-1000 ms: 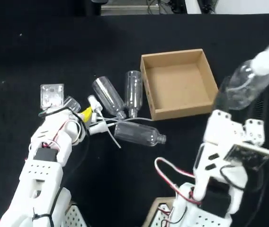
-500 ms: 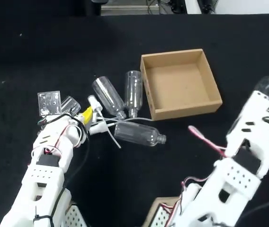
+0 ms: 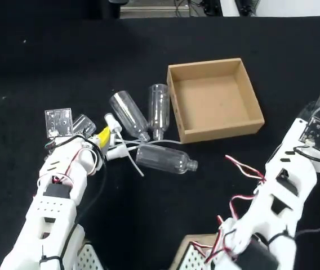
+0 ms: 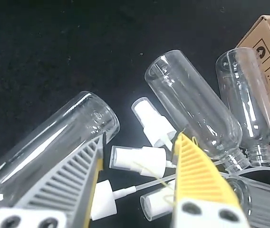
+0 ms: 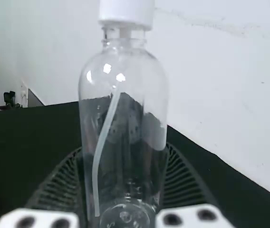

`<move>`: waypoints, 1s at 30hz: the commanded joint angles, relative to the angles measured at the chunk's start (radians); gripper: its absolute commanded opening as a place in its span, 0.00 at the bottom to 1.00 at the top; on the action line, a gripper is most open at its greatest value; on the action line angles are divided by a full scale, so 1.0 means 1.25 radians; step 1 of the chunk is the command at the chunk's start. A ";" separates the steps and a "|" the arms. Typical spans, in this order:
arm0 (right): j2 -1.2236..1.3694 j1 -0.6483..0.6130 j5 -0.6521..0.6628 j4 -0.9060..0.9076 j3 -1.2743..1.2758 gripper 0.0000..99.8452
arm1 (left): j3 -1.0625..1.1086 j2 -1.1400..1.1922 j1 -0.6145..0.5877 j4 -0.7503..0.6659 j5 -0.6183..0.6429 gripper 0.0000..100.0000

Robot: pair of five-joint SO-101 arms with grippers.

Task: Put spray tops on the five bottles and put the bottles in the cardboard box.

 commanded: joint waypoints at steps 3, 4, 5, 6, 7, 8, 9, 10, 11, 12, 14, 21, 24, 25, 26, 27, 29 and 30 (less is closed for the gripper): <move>0.147 0.042 0.007 -0.157 -0.047 0.01 | -0.009 -0.014 0.008 -0.016 0.004 0.23; 0.181 0.047 0.007 -0.177 -0.063 0.01 | -0.009 -0.014 0.008 -0.016 0.004 0.23; 0.218 0.053 0.007 -0.196 -0.079 0.01 | -0.009 -0.014 0.008 -0.016 0.004 0.23; 0.255 0.059 0.007 -0.216 -0.096 0.01 | -0.009 -0.014 0.008 -0.016 0.004 0.23; 0.290 0.064 0.007 -0.234 -0.114 0.01 | -0.009 -0.014 0.008 -0.016 0.004 0.23; 0.326 0.071 0.007 -0.254 -0.129 0.01 | -0.009 -0.014 0.008 -0.016 0.004 0.23; 0.360 0.079 0.007 -0.274 -0.143 0.01 | -0.009 -0.014 0.008 -0.016 0.004 0.23; 0.392 0.086 0.007 -0.295 -0.155 0.01 | -0.009 -0.014 0.008 -0.016 0.004 0.23; 0.424 0.091 0.007 -0.318 -0.165 0.01 | -0.009 -0.014 0.008 -0.016 0.004 0.23; 0.455 0.096 0.007 -0.344 -0.174 0.01 | -0.009 -0.014 0.008 -0.016 0.004 0.23; 0.514 0.102 0.007 -0.395 -0.186 0.01 | -0.009 -0.014 0.008 -0.016 0.004 0.23; 0.708 0.112 0.007 -0.565 -0.236 0.01 | -0.009 -0.014 0.008 -0.017 0.004 0.23; 0.785 0.115 0.007 -0.625 -0.271 0.01 | -0.009 -0.014 0.008 -0.017 0.004 0.23; 0.810 0.117 0.007 -0.644 -0.279 0.01 | -0.009 -0.014 0.008 -0.017 0.004 0.23; 0.832 0.117 0.007 -0.665 -0.285 0.01 | -0.009 -0.012 0.008 -0.017 0.004 0.23; 0.854 0.118 0.007 -0.686 -0.292 0.01 | -0.009 -0.012 0.008 -0.017 0.004 0.23; 0.895 0.124 0.007 -0.725 -0.301 0.01 | -0.009 -0.012 0.008 -0.017 0.004 0.23; 0.914 0.126 0.007 -0.740 -0.309 0.01 | -0.009 -0.012 0.008 -0.017 0.004 0.23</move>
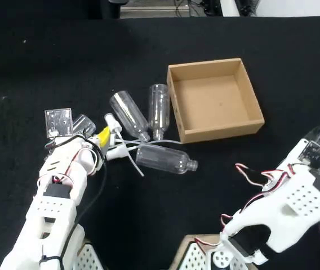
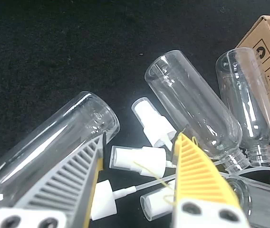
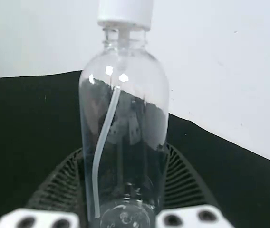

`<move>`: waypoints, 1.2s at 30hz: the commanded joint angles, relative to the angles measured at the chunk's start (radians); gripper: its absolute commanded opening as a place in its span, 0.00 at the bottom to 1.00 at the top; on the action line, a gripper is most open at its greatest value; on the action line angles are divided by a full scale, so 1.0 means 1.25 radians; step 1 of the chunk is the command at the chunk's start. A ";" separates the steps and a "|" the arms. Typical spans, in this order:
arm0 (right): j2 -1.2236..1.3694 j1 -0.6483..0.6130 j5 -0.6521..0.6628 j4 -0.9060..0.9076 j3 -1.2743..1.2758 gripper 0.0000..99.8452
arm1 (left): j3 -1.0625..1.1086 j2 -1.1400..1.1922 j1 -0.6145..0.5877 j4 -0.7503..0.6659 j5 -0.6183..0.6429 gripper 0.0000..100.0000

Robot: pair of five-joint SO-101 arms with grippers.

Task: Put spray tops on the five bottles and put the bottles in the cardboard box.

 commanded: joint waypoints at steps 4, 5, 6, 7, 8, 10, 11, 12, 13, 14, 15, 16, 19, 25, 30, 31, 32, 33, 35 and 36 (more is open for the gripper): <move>0.088 0.023 0.009 -0.091 -0.072 0.01 | -0.009 -0.012 0.008 -0.017 0.004 0.23; 0.101 0.025 0.009 -0.090 -0.077 0.01 | -0.009 -0.012 0.008 -0.017 0.004 0.23; 0.115 0.025 0.009 -0.090 -0.082 0.01 | -0.009 -0.012 0.008 -0.017 0.004 0.23; 0.127 0.025 0.009 -0.090 -0.085 0.01 | -0.009 -0.012 0.008 -0.017 0.004 0.23; 0.137 0.025 0.009 -0.090 -0.087 0.01 | -0.009 -0.011 0.008 -0.017 0.004 0.23; 0.154 0.025 0.009 -0.090 -0.088 0.01 | -0.009 -0.010 0.008 -0.017 0.004 0.23; 0.160 0.023 0.009 -0.090 -0.089 0.01 | -0.009 -0.010 0.008 -0.017 0.004 0.23; 0.166 0.023 0.009 -0.090 -0.089 0.01 | -0.009 -0.010 0.008 -0.017 0.004 0.23; 0.170 0.022 0.009 -0.090 -0.089 0.01 | -0.009 -0.010 0.008 -0.017 0.004 0.23; 0.174 0.021 0.010 -0.090 -0.088 0.02 | -0.009 -0.010 0.008 -0.017 0.004 0.23; 0.177 0.020 0.010 -0.090 -0.084 0.03 | -0.009 -0.010 0.008 -0.017 0.004 0.23; 0.179 0.020 0.010 -0.090 -0.082 0.06 | -0.009 -0.010 0.008 -0.017 0.004 0.23; 0.176 0.021 0.010 -0.090 -0.063 0.15 | -0.009 -0.010 0.008 -0.017 0.004 0.23; 0.176 -0.005 0.012 -0.178 0.012 0.17 | -0.009 -0.009 0.008 -0.017 0.004 0.23; 0.166 -0.042 0.010 -0.196 0.058 0.29 | -0.009 -0.009 0.008 -0.017 0.004 0.23; 0.166 -0.043 0.009 -0.196 0.061 0.32 | -0.009 -0.007 0.008 -0.017 0.004 0.23; 0.163 -0.044 0.009 -0.196 0.066 0.33 | -0.009 -0.007 0.008 -0.017 0.004 0.23; 0.161 -0.044 0.009 -0.196 0.067 0.32 | -0.009 -0.007 0.008 -0.017 0.004 0.23; 0.161 -0.043 0.009 -0.196 0.067 0.31 | -0.009 -0.007 0.008 -0.017 0.004 0.23; 0.161 -0.041 0.009 -0.196 0.066 0.31 | -0.009 -0.007 0.008 -0.017 0.004 0.23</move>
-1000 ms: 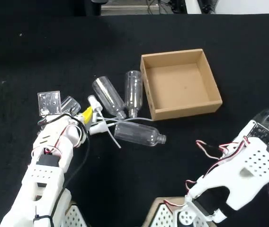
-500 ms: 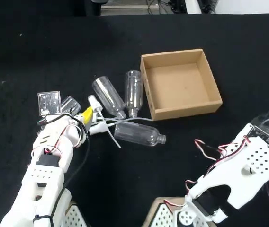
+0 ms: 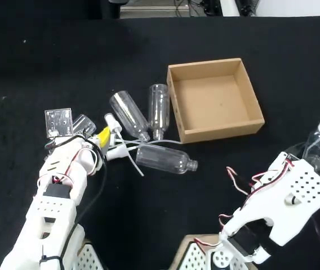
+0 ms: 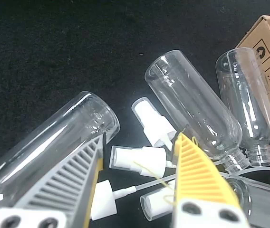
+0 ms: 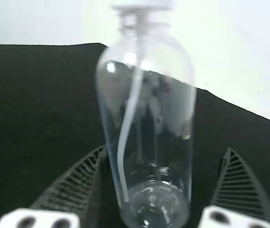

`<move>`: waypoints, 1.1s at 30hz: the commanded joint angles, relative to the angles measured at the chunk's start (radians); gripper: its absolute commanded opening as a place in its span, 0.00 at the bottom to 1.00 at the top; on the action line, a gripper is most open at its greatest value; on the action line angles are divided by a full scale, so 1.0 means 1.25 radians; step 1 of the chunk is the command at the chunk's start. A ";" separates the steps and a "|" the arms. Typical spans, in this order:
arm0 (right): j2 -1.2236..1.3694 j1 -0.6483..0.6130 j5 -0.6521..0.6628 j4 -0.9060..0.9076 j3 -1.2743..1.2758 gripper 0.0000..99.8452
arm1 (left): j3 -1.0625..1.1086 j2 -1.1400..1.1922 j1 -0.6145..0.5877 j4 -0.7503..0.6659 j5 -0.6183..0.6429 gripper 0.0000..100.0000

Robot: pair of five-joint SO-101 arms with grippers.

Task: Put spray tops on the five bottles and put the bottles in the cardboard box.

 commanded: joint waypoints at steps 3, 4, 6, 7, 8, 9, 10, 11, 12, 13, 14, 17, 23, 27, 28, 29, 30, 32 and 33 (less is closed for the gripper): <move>-0.019 -0.010 0.004 -0.022 0.009 0.31 | -0.009 -0.009 0.008 -0.017 0.004 0.23; -0.019 -0.010 0.004 -0.022 0.009 0.31 | -0.009 -0.009 0.008 -0.017 0.004 0.23; -0.019 -0.015 0.007 -0.022 0.009 0.31 | -0.009 -0.009 0.008 -0.017 0.004 0.23; -0.019 -0.016 0.009 -0.022 0.009 0.31 | -0.009 -0.009 0.008 -0.017 0.004 0.23; -0.019 -0.016 0.009 -0.022 0.008 0.29 | -0.009 -0.009 0.008 -0.017 0.004 0.23; -0.019 -0.016 0.009 -0.022 0.007 0.26 | -0.009 -0.009 0.008 -0.017 0.004 0.23; -0.019 -0.015 0.010 -0.022 0.007 0.20 | -0.009 -0.009 0.008 -0.017 0.004 0.23; -0.020 -0.011 0.010 -0.023 0.006 0.13 | -0.009 -0.009 0.008 -0.017 0.004 0.23; -0.020 -0.009 0.011 -0.025 0.004 0.04 | -0.009 -0.009 0.008 -0.017 0.004 0.23; -0.021 -0.007 0.018 -0.025 -0.004 0.00 | -0.009 -0.009 0.008 -0.017 0.004 0.23; -0.020 -0.002 0.025 -0.022 -0.012 0.04 | -0.009 -0.009 0.008 -0.017 0.004 0.23; -0.025 0.016 0.012 -0.025 -0.013 0.04 | -0.009 -0.009 0.008 -0.017 0.004 0.23; -0.095 0.041 0.043 -0.023 0.058 0.08 | -0.009 -0.011 0.008 -0.017 0.004 0.23; -0.211 -0.007 0.133 -0.022 0.187 0.15 | -0.009 -0.012 0.008 -0.017 0.004 0.23; -0.245 -0.021 0.152 -0.022 0.222 0.15 | -0.009 -0.012 0.008 -0.017 0.004 0.23; -0.282 -0.038 0.169 -0.022 0.256 0.15 | -0.009 -0.012 0.008 -0.017 0.004 0.23; -0.317 -0.058 0.185 -0.022 0.285 0.15 | -0.009 -0.012 0.008 -0.017 0.004 0.23; -0.385 -0.090 0.225 -0.021 0.339 0.15 | -0.009 -0.012 0.008 -0.017 0.004 0.23; -0.413 -0.103 0.245 -0.021 0.364 0.15 | -0.009 -0.012 0.008 -0.017 0.004 0.23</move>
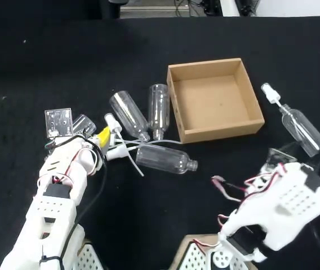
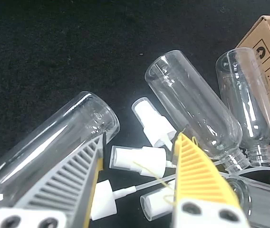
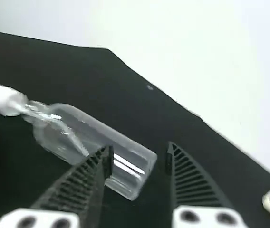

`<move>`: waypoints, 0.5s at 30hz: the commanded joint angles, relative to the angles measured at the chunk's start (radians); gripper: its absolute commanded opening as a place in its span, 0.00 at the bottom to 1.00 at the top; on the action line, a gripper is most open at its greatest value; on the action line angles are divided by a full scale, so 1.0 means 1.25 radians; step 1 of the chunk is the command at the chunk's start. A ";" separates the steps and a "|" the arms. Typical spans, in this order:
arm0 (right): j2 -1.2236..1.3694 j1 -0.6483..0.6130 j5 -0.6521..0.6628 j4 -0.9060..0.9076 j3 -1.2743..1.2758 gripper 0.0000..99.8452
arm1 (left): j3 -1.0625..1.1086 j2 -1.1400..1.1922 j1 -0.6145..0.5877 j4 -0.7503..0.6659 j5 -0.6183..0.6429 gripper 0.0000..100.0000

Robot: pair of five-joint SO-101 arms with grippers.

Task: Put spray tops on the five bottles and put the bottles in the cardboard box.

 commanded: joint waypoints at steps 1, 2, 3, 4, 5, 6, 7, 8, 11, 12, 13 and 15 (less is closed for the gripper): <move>-0.143 -0.058 0.074 -0.020 0.094 0.16 | -0.009 -0.012 0.008 -0.017 0.004 0.23; -0.166 -0.064 0.086 -0.020 0.109 0.16 | -0.009 -0.012 0.008 -0.017 0.004 0.23; -0.188 -0.066 0.093 -0.020 0.121 0.16 | -0.009 -0.012 0.008 -0.017 0.004 0.23; -0.211 -0.065 0.097 -0.017 0.132 0.16 | -0.009 -0.012 0.008 -0.017 0.004 0.23; -0.234 -0.063 0.096 -0.007 0.139 0.16 | -0.009 -0.012 0.008 -0.017 0.004 0.23; -0.253 -0.061 0.096 0.010 0.142 0.16 | -0.009 -0.012 0.008 -0.017 0.004 0.23; -0.272 -0.056 0.097 0.034 0.143 0.16 | -0.009 -0.011 0.008 -0.017 0.004 0.23; -0.292 -0.047 0.097 0.070 0.139 0.16 | -0.009 -0.011 0.008 -0.017 0.004 0.23; -0.364 -0.029 0.097 0.209 0.116 0.16 | -0.009 -0.011 0.008 -0.017 0.004 0.23; -0.392 -0.021 0.097 0.266 0.105 0.16 | -0.009 -0.011 0.008 -0.017 0.004 0.23; -0.424 -0.016 0.097 0.330 0.091 0.16 | -0.009 -0.011 0.008 -0.017 0.004 0.23; -0.495 -0.014 0.095 0.477 0.064 0.16 | -0.009 -0.011 0.008 -0.017 0.004 0.23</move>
